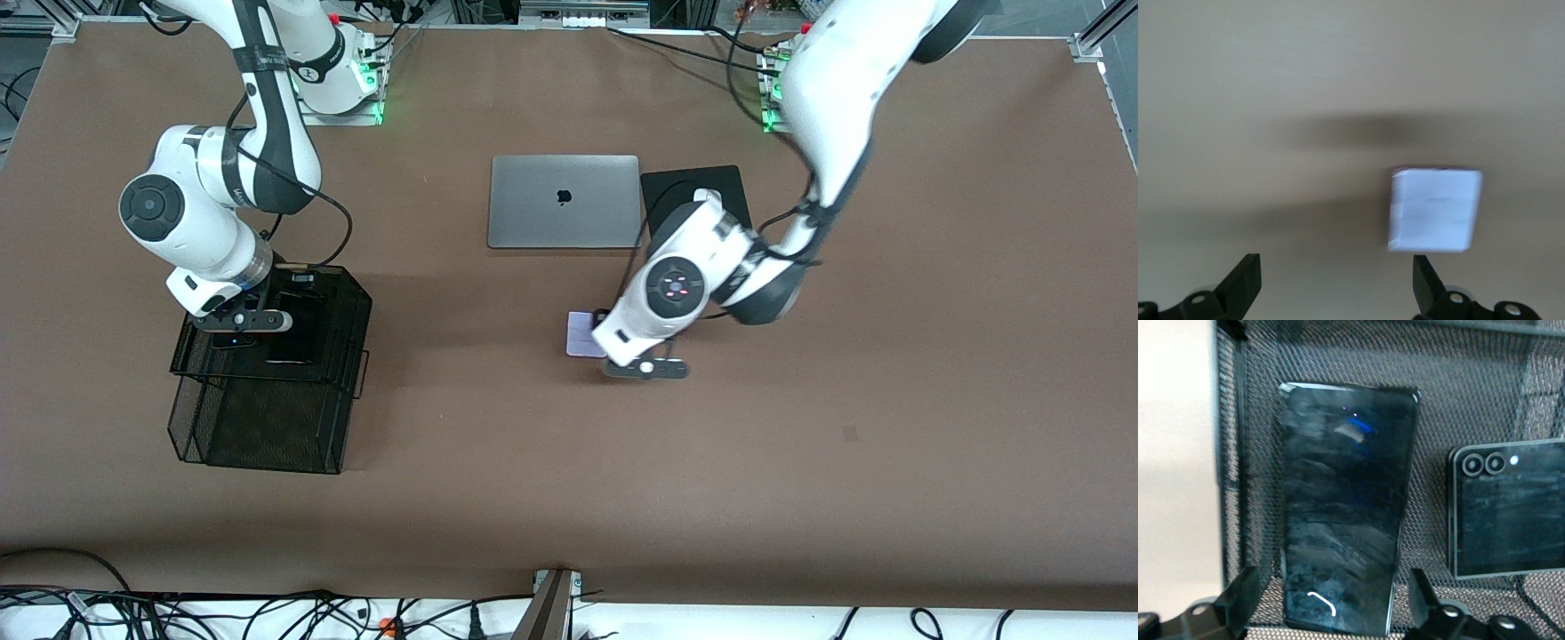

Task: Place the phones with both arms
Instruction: 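Put the smartphone in the basket while the left gripper sets Huawei mid-table, then move the right gripper to the white phone while the left gripper retracts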

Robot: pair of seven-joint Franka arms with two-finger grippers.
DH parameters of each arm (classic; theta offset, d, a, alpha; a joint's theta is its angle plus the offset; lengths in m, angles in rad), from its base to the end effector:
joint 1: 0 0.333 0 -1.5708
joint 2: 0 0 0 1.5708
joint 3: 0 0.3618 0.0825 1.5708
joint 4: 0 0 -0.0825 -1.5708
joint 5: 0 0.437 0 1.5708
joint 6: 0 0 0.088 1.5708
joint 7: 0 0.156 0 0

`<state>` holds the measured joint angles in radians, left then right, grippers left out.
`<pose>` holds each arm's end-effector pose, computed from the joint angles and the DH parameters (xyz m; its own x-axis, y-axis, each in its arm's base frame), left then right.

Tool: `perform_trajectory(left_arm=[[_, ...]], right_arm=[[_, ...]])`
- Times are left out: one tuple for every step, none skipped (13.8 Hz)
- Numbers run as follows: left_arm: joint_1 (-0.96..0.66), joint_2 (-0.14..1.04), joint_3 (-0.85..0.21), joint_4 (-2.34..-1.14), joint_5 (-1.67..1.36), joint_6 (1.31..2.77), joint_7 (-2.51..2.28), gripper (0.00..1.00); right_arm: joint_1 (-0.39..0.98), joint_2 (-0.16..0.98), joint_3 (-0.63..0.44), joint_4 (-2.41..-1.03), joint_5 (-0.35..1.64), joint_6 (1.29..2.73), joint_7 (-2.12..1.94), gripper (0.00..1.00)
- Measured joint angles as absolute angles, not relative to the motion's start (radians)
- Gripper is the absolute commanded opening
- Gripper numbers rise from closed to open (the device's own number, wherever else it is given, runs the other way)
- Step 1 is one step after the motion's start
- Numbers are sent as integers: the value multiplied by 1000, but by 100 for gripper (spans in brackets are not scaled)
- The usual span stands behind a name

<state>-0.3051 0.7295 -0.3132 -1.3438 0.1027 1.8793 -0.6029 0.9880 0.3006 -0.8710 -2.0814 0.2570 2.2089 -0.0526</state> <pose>0.6701 -0.4069 0.2584 0.9804 0.0036 -0.1970 0.0045 -1.0000 0.0042 0.6088 0.0941 0.2872 0.9985 0.0247 -0.0494 0.0262 -0.9993 0.0284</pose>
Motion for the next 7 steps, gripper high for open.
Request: perform_trajectory(left_arm=[[-271,686,-310,-1343,133,1818,-603,100],[-233,648,-308,-1342,158,1782,-603,100],[-188,614,-306,-1340,169,1768,-597,100],[-144,585,-307,-1334,172,1765,-564,100],[-99,559,-306,-1329,173,1764,-488,100],[-56,535,-306,-1326,173,1755,-392,100],[-14,515,-306,-1324,173,1725,-298,100]], right_arm=[[989,301,-871,-2058,257,2183,-53,100],[989,300,-871,-2022,257,2137,-54,100],[990,300,-871,-1970,257,2072,-54,100],[990,300,-871,-1913,257,2008,-53,100],[992,300,-870,-1855,257,1949,-48,100],[996,301,-867,-1802,257,1902,-31,100],[1001,304,-857,-1758,257,1867,4,100]])
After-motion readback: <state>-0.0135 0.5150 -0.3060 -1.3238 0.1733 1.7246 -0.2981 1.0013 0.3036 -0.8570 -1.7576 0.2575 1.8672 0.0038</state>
